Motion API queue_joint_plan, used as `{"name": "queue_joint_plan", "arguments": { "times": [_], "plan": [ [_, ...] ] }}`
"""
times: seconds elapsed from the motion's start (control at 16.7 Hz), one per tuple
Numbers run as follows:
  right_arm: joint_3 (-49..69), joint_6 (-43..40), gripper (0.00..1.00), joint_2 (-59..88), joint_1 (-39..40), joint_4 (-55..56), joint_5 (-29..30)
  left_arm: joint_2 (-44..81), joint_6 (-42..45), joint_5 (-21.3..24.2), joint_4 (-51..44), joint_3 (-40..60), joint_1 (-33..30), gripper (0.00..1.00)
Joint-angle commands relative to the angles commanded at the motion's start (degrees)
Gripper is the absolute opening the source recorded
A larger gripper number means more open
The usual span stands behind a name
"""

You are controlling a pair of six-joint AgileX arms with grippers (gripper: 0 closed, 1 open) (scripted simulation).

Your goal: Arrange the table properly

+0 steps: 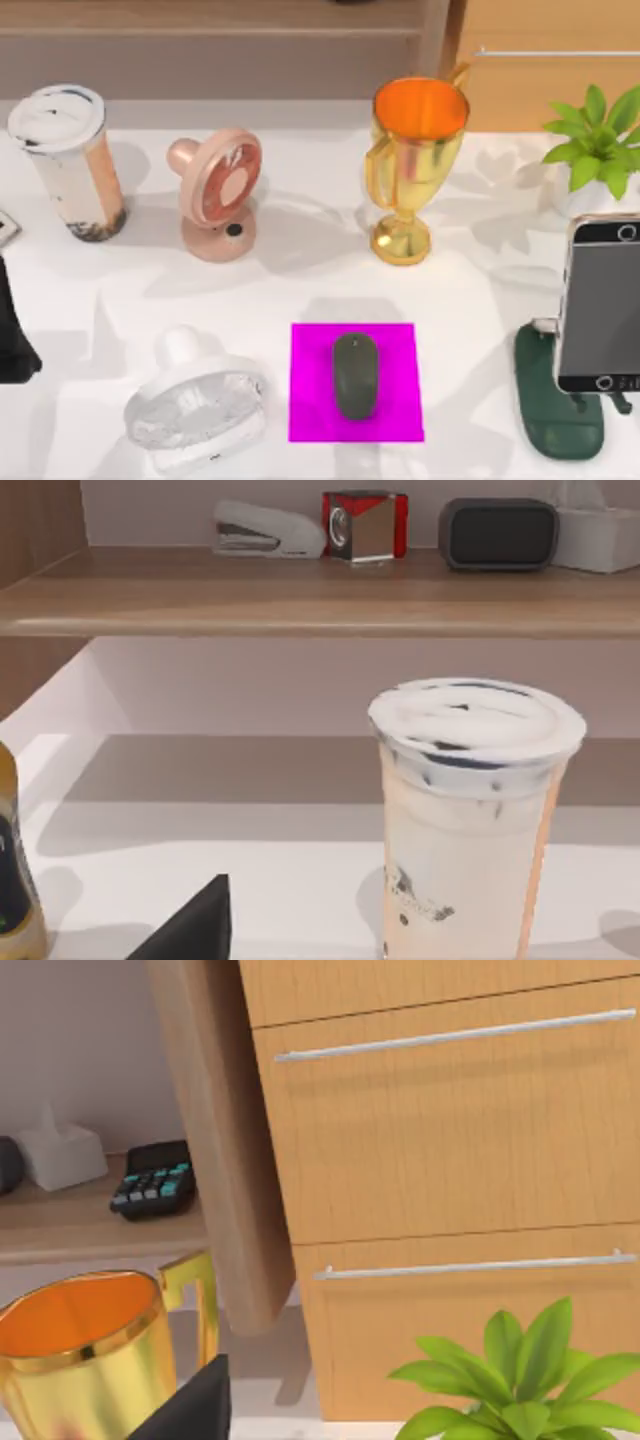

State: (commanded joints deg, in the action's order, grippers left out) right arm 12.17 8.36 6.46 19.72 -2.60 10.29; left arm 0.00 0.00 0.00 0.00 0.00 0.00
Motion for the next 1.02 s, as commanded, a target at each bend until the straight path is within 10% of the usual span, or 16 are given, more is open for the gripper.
{"name": "queue_joint_plan", "arguments": {
  "times": [0.42, 1.02],
  "plan": [
    [-11.24, -7.69, 1.0, -6.04, -18.29, 2.71, -9.56, 0.0, 0.0, 0.0, 0.0, 0.0, 0.0, 1.0],
    [-12.17, -8.36, 1.0, -6.46, -19.73, 2.61, -10.29, 3.44, 0.07, 1.15, 3.41, -0.53, 0.45, 1.0]
  ]
}}
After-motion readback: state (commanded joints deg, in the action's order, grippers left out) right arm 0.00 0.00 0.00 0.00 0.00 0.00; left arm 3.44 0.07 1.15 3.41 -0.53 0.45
